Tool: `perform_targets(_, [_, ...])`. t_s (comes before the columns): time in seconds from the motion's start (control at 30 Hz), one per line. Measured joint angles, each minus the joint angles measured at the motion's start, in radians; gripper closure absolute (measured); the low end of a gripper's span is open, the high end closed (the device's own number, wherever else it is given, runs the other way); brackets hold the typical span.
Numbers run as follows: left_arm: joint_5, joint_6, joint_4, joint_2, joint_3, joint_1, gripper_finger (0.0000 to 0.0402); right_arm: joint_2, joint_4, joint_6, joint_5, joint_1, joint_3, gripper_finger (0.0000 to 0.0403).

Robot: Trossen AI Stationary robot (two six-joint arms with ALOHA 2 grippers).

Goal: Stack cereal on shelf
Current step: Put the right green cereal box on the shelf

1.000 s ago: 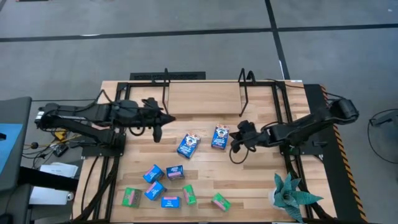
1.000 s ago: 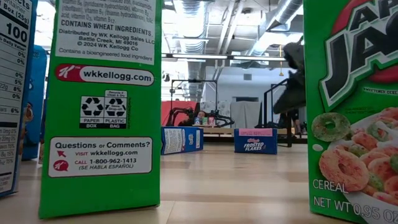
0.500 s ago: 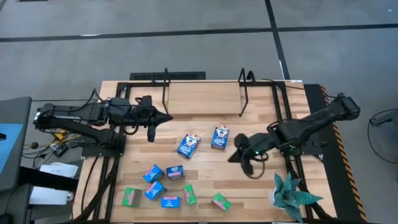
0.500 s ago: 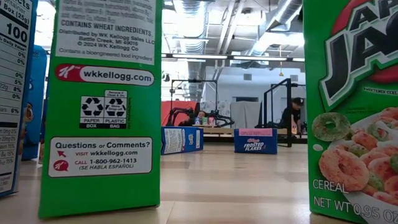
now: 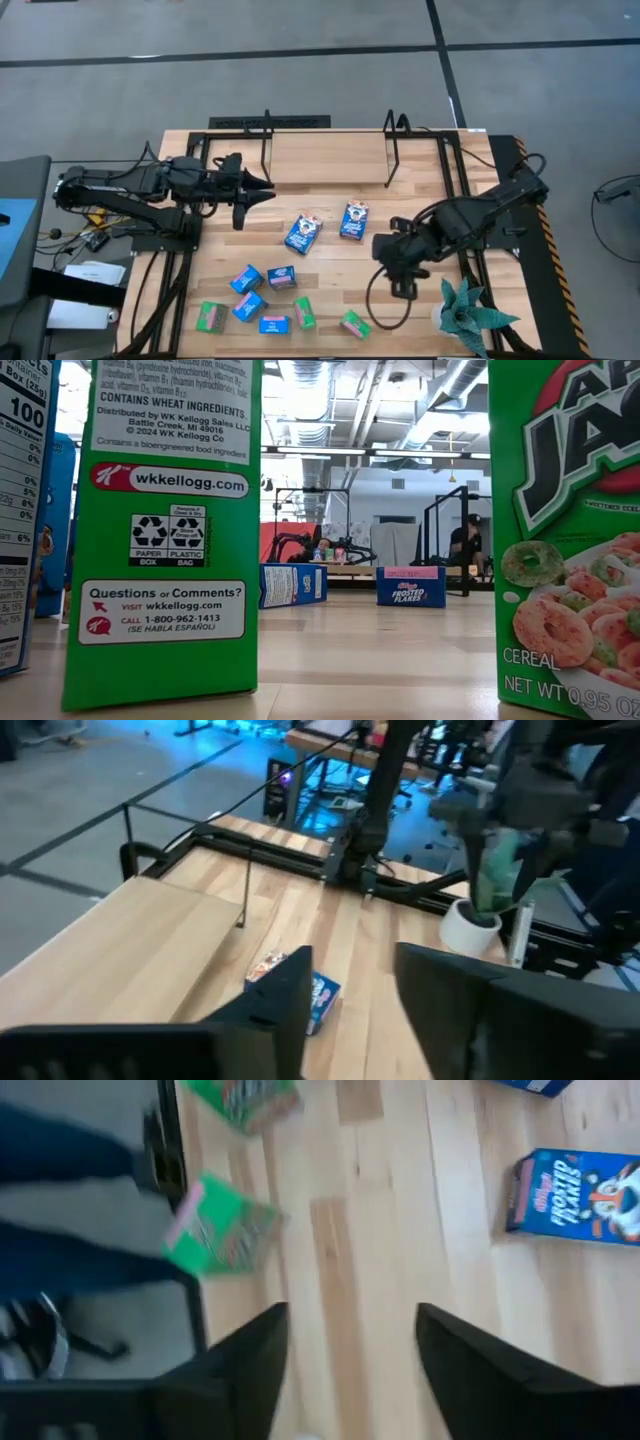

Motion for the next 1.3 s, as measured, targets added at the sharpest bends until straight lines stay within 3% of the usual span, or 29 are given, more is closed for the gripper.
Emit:
perform_targets(0.13, [0.061, 0.038, -0.037, -0.048, 0.000, -0.012, 0.0207, 0.086, 0.020, 0.185, 0.000, 0.020, 0.050, 0.0114])
perform_targets(0.3, [0.142, 0.039, -0.108, -0.127, 0.000, -0.013, 0.0152, 0.247, 0.022, 0.316, -0.009, 0.065, 0.126, 0.0109])
perform_targets(0.5, [0.212, -0.003, -0.193, -0.221, 0.000, -0.013, 0.0110, 0.422, 0.020, 0.393, -0.074, 0.070, 0.318, 0.0108])
perform_targets(0.77, [0.253, -0.014, -0.269, -0.281, 0.000, -0.013, 0.0097, 0.585, -0.139, 0.476, -0.084, 0.089, 0.538, 0.0108])
perform_targets(1.0, [0.252, -0.015, -0.315, -0.282, 0.000, -0.013, 0.0097, 0.653, -0.157, 0.488, -0.082, 0.122, 0.561, 0.0108])
perform_targets(1.3, [0.220, -0.027, -0.313, -0.282, 0.000, -0.013, 0.0097, 0.672, -0.142, 0.475, 0.008, 0.122, 0.562, 0.0108])
